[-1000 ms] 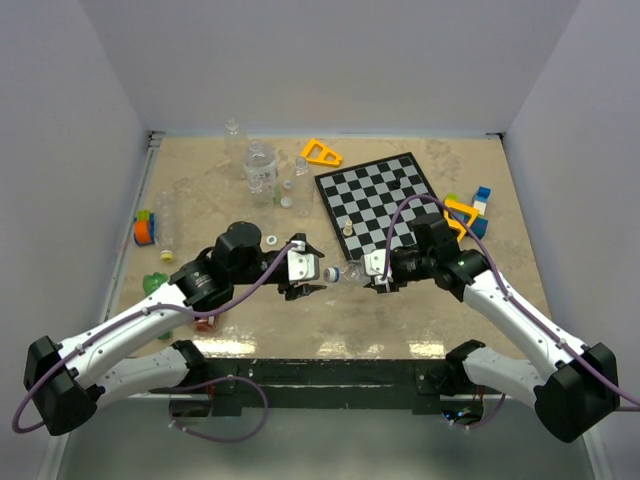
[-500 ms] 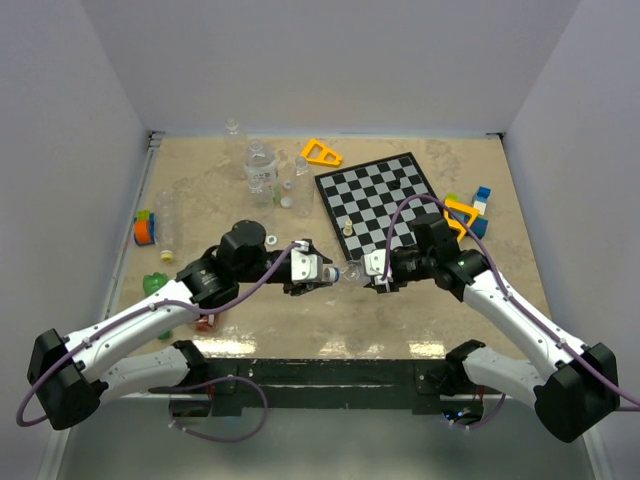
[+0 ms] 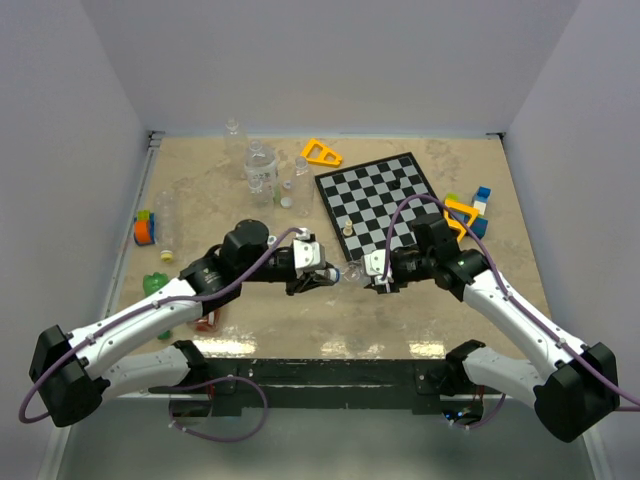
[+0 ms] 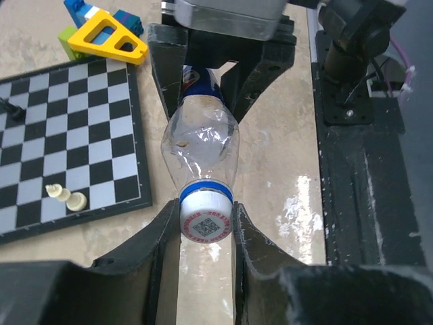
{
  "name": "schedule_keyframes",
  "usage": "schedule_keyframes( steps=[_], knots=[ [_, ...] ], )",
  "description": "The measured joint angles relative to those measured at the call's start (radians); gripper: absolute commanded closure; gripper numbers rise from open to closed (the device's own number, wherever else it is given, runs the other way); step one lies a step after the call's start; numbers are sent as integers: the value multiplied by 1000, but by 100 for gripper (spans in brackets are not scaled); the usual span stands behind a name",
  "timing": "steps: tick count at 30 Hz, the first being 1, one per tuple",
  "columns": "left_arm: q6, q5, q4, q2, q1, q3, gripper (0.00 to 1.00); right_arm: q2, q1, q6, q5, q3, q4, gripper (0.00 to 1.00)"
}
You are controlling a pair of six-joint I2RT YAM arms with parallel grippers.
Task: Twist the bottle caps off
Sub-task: Unscrew the bottle cap from the plastic bottle.
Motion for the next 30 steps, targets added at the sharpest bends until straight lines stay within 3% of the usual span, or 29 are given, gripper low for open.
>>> schedule_keyframes(
  steps=[3,11,14,18,24,27,30],
  knots=[
    [-164,-39,3,-5,0,0,100,0,0,0,-2,0,0,84],
    [-868,-266,-57,-69,-9,0,100,0,10,5,-28,0,46,85],
    [-1038,-303,-77,-72,-10,0,100,0,11,5,-29,0,47,85],
    [-1143,-335,-87,-77,-11,-3,100,0,11,6,-29,0,50,84],
    [-1175,-362,-93,-82,-13,-3,98,0,11,6,-29,0,62,85],
    [-1175,-371,-94,-83,-14,-3,85,3,11,6,-28,0,65,85],
    [-1171,-375,-95,-84,-14,-3,59,6,11,6,-28,0,69,84]
  ],
)
